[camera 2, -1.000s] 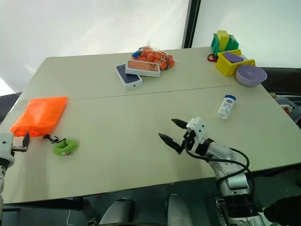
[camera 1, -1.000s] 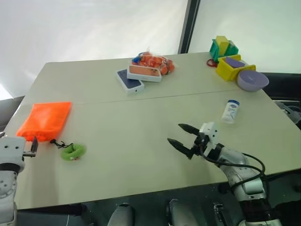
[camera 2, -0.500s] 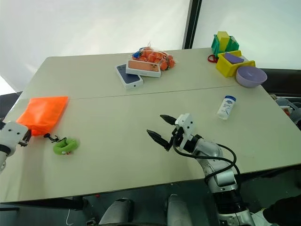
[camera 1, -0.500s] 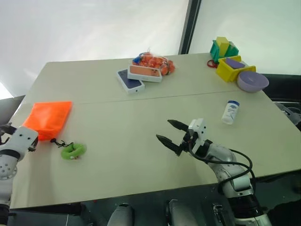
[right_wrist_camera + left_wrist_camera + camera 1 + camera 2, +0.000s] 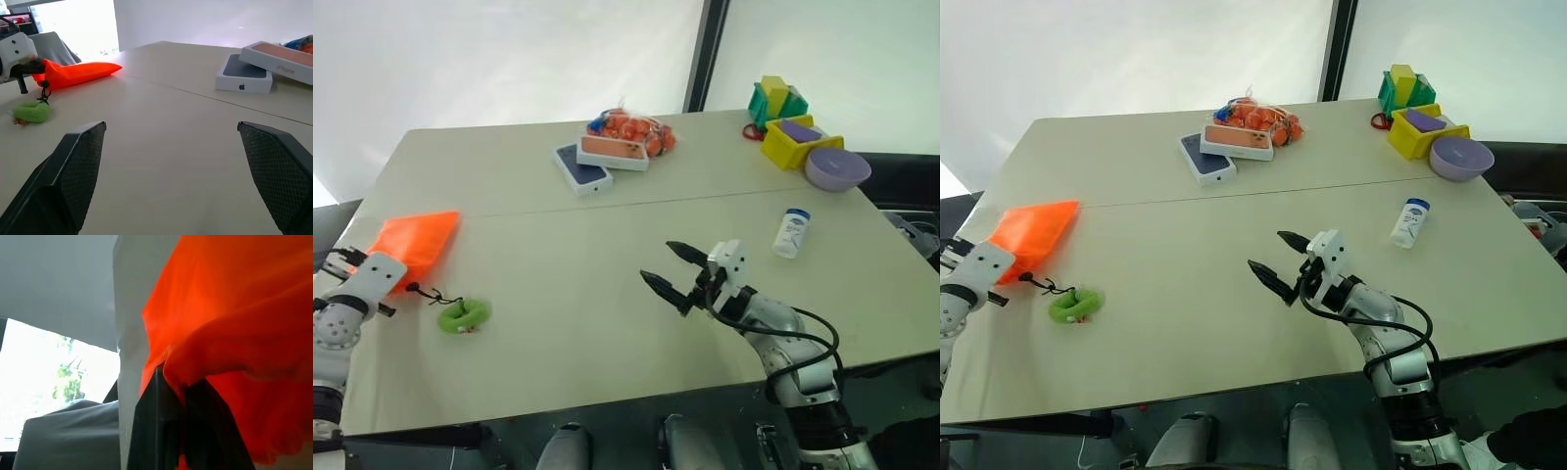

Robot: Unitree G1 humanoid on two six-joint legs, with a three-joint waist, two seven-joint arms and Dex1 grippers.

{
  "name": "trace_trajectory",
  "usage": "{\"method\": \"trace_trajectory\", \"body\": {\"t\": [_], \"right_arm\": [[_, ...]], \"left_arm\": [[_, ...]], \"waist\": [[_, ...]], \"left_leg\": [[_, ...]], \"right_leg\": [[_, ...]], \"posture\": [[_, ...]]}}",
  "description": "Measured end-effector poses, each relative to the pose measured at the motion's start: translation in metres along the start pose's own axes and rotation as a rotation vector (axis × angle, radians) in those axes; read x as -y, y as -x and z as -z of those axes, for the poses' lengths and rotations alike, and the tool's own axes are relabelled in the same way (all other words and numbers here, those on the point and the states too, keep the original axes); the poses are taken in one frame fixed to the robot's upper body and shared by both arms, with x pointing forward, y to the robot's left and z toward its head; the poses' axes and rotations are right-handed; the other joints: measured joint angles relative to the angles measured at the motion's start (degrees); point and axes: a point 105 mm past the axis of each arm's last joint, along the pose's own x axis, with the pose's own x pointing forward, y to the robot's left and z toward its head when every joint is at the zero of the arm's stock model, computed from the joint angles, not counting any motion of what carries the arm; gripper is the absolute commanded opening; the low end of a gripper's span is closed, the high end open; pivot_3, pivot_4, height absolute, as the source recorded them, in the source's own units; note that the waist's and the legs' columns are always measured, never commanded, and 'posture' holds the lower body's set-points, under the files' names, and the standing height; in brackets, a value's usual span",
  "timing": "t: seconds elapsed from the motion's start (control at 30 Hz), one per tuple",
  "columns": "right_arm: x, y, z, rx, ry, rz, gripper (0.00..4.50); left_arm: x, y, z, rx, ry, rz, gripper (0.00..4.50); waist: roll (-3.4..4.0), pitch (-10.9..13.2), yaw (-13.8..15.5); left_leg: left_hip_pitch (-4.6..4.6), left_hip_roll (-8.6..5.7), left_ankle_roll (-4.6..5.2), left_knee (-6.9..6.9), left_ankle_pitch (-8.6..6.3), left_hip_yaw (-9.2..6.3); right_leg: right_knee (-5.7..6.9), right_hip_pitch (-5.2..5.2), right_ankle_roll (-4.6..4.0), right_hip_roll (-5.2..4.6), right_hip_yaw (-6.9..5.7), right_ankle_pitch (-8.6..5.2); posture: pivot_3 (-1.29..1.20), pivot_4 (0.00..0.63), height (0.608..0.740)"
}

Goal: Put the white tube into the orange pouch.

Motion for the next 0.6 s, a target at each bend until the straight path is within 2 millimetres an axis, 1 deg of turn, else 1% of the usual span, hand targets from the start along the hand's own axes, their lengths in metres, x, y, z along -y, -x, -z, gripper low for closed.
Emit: {"method": "trace_trajectory", "body": {"t": [0.03,0.13,0.23,0.37,0.5,0.57,0.6], "right_arm": [[0.000,0.000,0.000,0.000,0.000,0.002,4.50],[0.001,0.000,0.000,0.002,0.002,0.007,4.50],[0.006,0.001,-0.003,0.007,0.016,0.026,4.50],[0.025,0.004,-0.008,0.003,0.059,0.088,4.50],[0.041,0.009,-0.010,0.007,0.075,0.146,4.50],[0.053,0.013,-0.012,0.008,0.089,0.183,4.50],[0.057,0.014,-0.015,0.013,0.099,0.198,4.50]], "left_arm": [[0.001,0.001,-0.005,0.020,0.014,0.014,0.04],[0.007,0.002,-0.028,0.096,0.083,0.056,0.04],[0.010,0.004,-0.060,0.158,0.220,0.097,0.04],[0.012,0.009,-0.108,0.236,0.358,0.176,0.04],[0.008,0.009,-0.146,0.287,0.457,0.212,0.04],[0.008,0.007,-0.176,0.333,0.528,0.240,0.04],[0.008,0.007,-0.188,0.354,0.537,0.257,0.04]], "waist": [[0.00,0.0,0.0],[0.01,0.0,0.2],[0.00,0.0,0.1],[-0.07,0.0,0.0],[-0.07,0.0,-0.1],[-0.09,0.0,0.1],[-0.09,0.0,0.0]], "left_leg": [[-0.01,0.00,0.00,0.00,0.00,0.00],[-0.02,0.00,0.00,0.01,0.00,0.00],[-0.03,0.00,-0.01,0.05,0.01,-0.01],[0.01,0.00,0.00,0.06,0.01,-0.01],[0.02,0.00,0.01,0.05,0.02,-0.02],[-0.03,-0.01,0.01,0.13,0.02,-0.03],[-0.01,-0.02,0.01,0.13,0.02,-0.03]], "right_leg": [[-0.01,0.00,0.00,0.00,0.00,0.00],[-0.01,0.02,-0.03,-0.02,0.01,0.00],[-0.01,0.04,-0.13,-0.02,0.01,0.06],[0.00,0.07,-0.09,0.00,0.01,0.04],[0.03,0.07,-0.08,0.05,0.01,0.06],[0.02,0.09,-0.10,0.05,0.01,0.08],[0.02,0.11,-0.12,0.05,0.02,0.10]], "posture": [[0.00,0.150,0.740],[0.00,0.150,0.740],[0.00,0.150,0.740],[0.00,0.150,0.740],[0.00,0.150,0.740],[0.00,0.150,0.740],[0.00,0.150,0.740]]}}
